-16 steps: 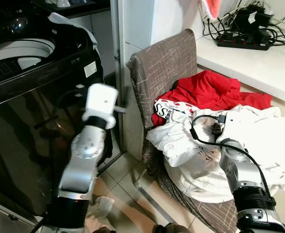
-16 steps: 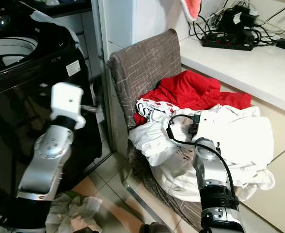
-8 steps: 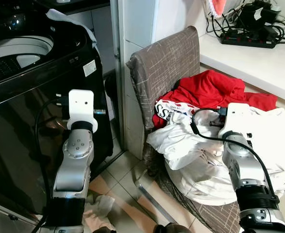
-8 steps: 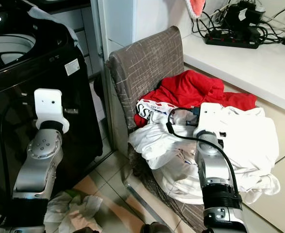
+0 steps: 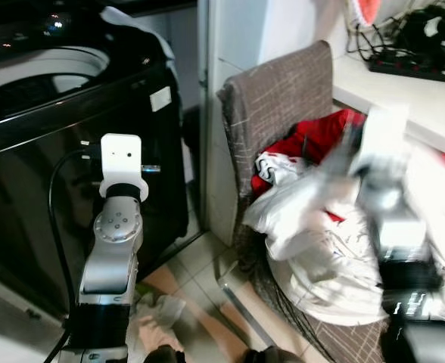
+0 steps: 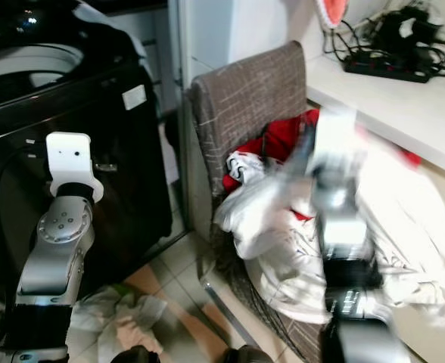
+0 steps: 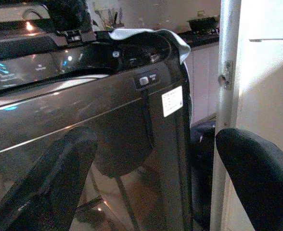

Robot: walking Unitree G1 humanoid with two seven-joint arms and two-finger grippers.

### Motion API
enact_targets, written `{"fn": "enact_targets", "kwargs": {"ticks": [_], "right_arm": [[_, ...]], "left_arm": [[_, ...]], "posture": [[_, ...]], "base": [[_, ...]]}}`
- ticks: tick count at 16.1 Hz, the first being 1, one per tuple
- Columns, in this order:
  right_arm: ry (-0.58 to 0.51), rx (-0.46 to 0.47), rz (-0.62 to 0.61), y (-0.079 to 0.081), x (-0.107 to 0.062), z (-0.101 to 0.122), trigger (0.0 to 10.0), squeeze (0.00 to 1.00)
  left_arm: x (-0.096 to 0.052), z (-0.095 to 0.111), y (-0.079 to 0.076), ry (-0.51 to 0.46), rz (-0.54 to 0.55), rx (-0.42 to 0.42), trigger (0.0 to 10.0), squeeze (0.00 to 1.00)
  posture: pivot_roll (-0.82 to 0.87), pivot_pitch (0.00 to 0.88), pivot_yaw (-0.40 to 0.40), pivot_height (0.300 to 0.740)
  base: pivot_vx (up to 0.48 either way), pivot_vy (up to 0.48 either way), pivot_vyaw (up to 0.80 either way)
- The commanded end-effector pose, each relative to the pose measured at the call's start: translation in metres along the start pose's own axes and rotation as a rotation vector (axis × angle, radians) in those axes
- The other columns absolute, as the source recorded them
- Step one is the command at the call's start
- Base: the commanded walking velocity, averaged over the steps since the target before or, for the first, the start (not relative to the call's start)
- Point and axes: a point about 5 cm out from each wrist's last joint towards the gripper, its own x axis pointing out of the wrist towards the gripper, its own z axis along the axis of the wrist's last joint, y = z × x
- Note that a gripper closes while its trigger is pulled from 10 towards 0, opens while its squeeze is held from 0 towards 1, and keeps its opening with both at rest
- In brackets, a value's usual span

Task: Clothes washing

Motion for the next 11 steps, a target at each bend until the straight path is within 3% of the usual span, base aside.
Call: {"fn": "enact_targets", "kwargs": {"ticks": [1,9,10,11], "right_arm": [[-0.208,-0.014,0.008,-0.001,0.008,0.045,0.0,0.00],[-0.334,-0.032,0.082,0.012,0.010,0.060,0.0,0.00],[-0.321,-0.014,0.095,0.014,0.010,0.057,0.0,0.00],[-0.235,0.065,0.097,0.015,0.012,0.042,0.0,0.00]], "left_arm": [[-0.001,0.005,-0.001,-0.024,0.005,0.004,10.0,0.00],[-0.004,0.010,-0.006,-0.059,-0.024,0.018,10.0,0.00],[-0.004,0.011,-0.009,-0.063,-0.041,0.038,10.0,0.00],[-0.004,0.012,-0.012,-0.077,-0.056,0.070,10.0,0.00]], "posture": [[0.00,0.001,-0.040,0.723],[0.03,0.003,-0.051,0.740],[0.03,0.004,-0.054,0.740],[0.03,0.004,-0.054,0.740]], "base": [[0.000,0.000,0.49],[0.000,0.000,0.46],[0.000,0.000,0.00],[0.000,0.000,0.00]]}}
